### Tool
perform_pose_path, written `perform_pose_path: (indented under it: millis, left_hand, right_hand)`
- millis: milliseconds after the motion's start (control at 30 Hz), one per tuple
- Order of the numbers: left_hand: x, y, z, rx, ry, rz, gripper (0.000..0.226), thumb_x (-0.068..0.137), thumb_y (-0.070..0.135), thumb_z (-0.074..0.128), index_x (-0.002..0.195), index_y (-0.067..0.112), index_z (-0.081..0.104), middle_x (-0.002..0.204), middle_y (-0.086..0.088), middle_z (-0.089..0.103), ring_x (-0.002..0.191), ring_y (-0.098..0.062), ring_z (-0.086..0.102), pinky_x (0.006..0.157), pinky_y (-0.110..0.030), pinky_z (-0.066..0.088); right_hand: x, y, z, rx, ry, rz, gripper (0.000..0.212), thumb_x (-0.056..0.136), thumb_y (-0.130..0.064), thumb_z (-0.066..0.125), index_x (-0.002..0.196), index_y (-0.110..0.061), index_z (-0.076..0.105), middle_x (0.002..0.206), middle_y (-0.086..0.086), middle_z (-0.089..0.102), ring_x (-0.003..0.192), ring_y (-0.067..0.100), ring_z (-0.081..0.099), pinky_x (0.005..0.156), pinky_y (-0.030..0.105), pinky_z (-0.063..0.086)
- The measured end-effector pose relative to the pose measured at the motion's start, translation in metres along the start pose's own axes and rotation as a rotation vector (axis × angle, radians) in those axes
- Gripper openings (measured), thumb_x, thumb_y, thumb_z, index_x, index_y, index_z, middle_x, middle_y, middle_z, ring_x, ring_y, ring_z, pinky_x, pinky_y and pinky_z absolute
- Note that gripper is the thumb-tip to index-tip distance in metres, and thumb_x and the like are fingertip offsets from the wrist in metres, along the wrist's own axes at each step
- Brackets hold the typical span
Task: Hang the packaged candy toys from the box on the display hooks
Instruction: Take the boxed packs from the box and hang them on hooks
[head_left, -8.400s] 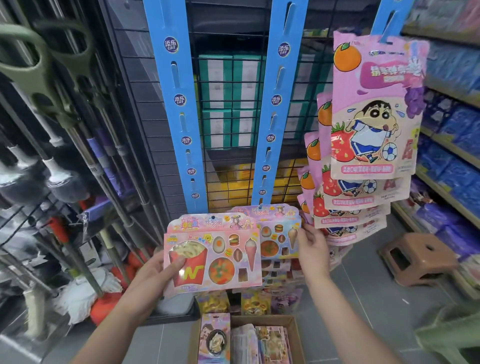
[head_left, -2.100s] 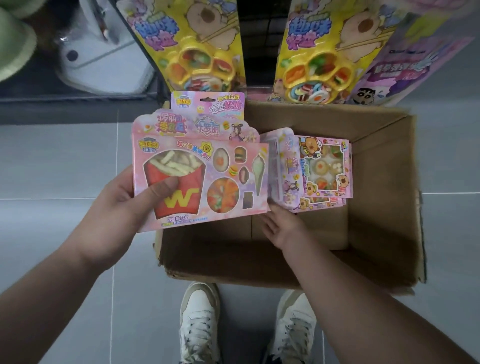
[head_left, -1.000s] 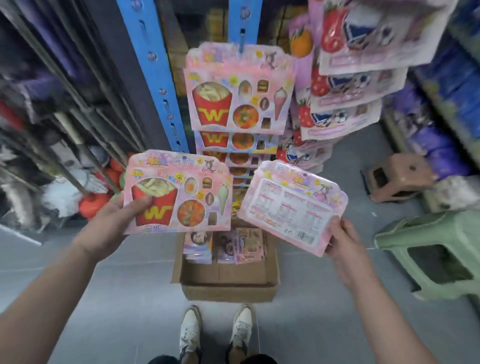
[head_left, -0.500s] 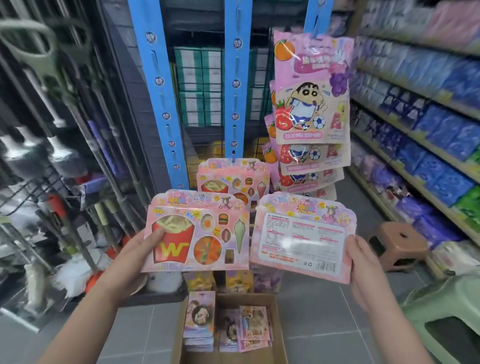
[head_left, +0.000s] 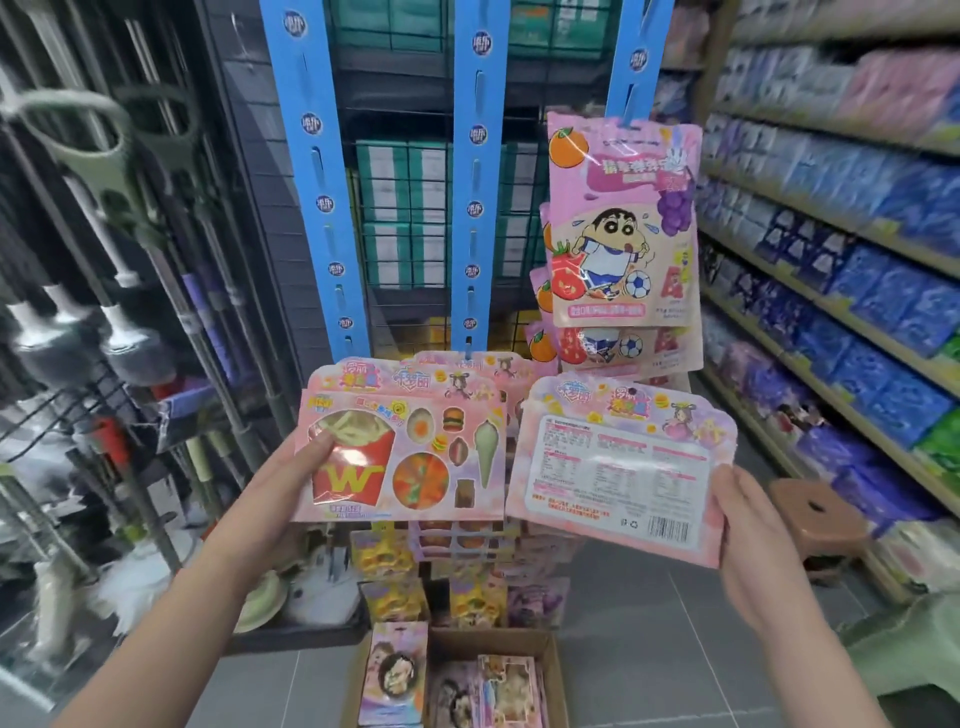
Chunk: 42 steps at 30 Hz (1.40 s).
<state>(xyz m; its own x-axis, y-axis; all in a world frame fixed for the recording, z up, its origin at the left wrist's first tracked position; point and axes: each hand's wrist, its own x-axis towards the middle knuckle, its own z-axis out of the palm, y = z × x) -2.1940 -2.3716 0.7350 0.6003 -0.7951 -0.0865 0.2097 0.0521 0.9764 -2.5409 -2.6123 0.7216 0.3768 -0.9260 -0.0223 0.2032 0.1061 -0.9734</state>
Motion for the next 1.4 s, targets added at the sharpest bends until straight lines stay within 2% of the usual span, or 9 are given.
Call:
perform_pose_path:
  millis: [167,300,400,500,733,967,1167,1300,1400]
  left_hand:
    - [0.036,0.023,0.001,0.057,-0.053,0.069,0.038,0.097,0.040,0.053,0.133,0.029,0.062,0.125,-0.003,0.075,0.107,-0.021,0.075,0.091,-0.040,0.058]
    - [0.071,0.036,0.011,0.071,-0.117,0.081,0.028,0.104,0.033,0.048,0.128,0.028,0.061,0.119,-0.001,0.078,0.104,-0.018,0.076,0.081,-0.028,0.063]
    - [0.096,0.039,0.020,0.049,-0.168,0.074,0.033,0.103,0.035,0.051,0.133,0.026,0.059,0.122,-0.001,0.077,0.109,-0.019,0.075,0.085,-0.030,0.063]
    - [0.116,0.037,0.028,0.036,-0.188,0.058,0.029,0.105,0.035,0.050,0.131,0.028,0.060,0.122,-0.001,0.077,0.109,-0.019,0.075,0.088,-0.032,0.062]
    - [0.142,0.029,0.038,0.068,-0.163,0.041,0.038,0.104,0.041,0.053,0.139,0.025,0.057,0.125,-0.004,0.075,0.115,-0.026,0.073,0.098,-0.047,0.055]
    - [0.145,0.020,0.054,0.101,-0.105,0.029,0.036,0.103,0.042,0.055,0.135,0.026,0.058,0.120,-0.003,0.077,0.108,-0.025,0.075,0.091,-0.045,0.060]
    - [0.141,0.015,0.054,0.031,-0.047,0.086,0.037,0.103,0.043,0.052,0.136,0.027,0.059,0.121,-0.001,0.077,0.107,-0.020,0.075,0.082,-0.033,0.063]
    - [0.145,0.014,0.055,0.068,-0.010,0.082,0.038,0.103,0.045,0.054,0.135,0.026,0.060,0.120,-0.004,0.077,0.109,-0.025,0.075,0.094,-0.046,0.060]
    - [0.144,0.010,0.055,0.100,0.010,0.069,0.038,0.102,0.047,0.055,0.133,0.026,0.061,0.118,-0.003,0.078,0.107,-0.026,0.075,0.099,-0.052,0.057]
  right_hand:
    - [0.003,-0.010,0.014,-0.035,0.026,-0.061,0.068,0.054,-0.075,0.078,0.101,-0.026,0.072,0.107,-0.001,0.078,0.092,0.010,0.075,0.067,0.024,0.060]
    - [-0.003,-0.007,0.032,-0.006,0.031,-0.034,0.045,0.086,-0.051,0.064,0.112,-0.014,0.066,0.110,0.004,0.078,0.092,0.013,0.076,0.064,0.026,0.060]
    - [-0.005,-0.002,0.047,-0.036,0.057,-0.029,0.059,0.074,-0.058,0.070,0.111,-0.012,0.065,0.107,0.004,0.078,0.090,0.012,0.076,0.066,0.026,0.061]
    - [-0.007,0.008,0.057,-0.038,0.079,-0.031,0.043,0.085,-0.047,0.058,0.110,-0.013,0.067,0.109,0.004,0.078,0.091,0.010,0.075,0.067,0.024,0.060]
    - [-0.006,0.017,0.070,-0.055,0.025,0.027,0.050,0.081,-0.056,0.063,0.115,-0.020,0.070,0.118,0.006,0.075,0.110,0.023,0.071,0.097,0.048,0.054]
    - [0.008,0.013,0.067,-0.046,-0.023,0.076,0.047,0.087,-0.045,0.057,0.121,-0.014,0.065,0.118,0.008,0.075,0.108,0.025,0.072,0.088,0.043,0.059]
    - [0.015,0.014,0.060,-0.036,-0.050,0.092,0.061,0.071,-0.058,0.072,0.116,-0.017,0.069,0.117,0.009,0.075,0.105,0.022,0.073,0.076,0.031,0.062]
    - [0.016,0.017,0.063,-0.024,-0.083,0.110,0.064,0.059,-0.069,0.082,0.107,-0.027,0.074,0.114,0.005,0.077,0.102,0.019,0.075,0.069,0.027,0.060]
    - [0.017,0.021,0.062,0.002,-0.088,0.142,0.047,0.079,-0.051,0.066,0.116,-0.022,0.069,0.115,0.006,0.076,0.103,0.021,0.074,0.070,0.029,0.061]
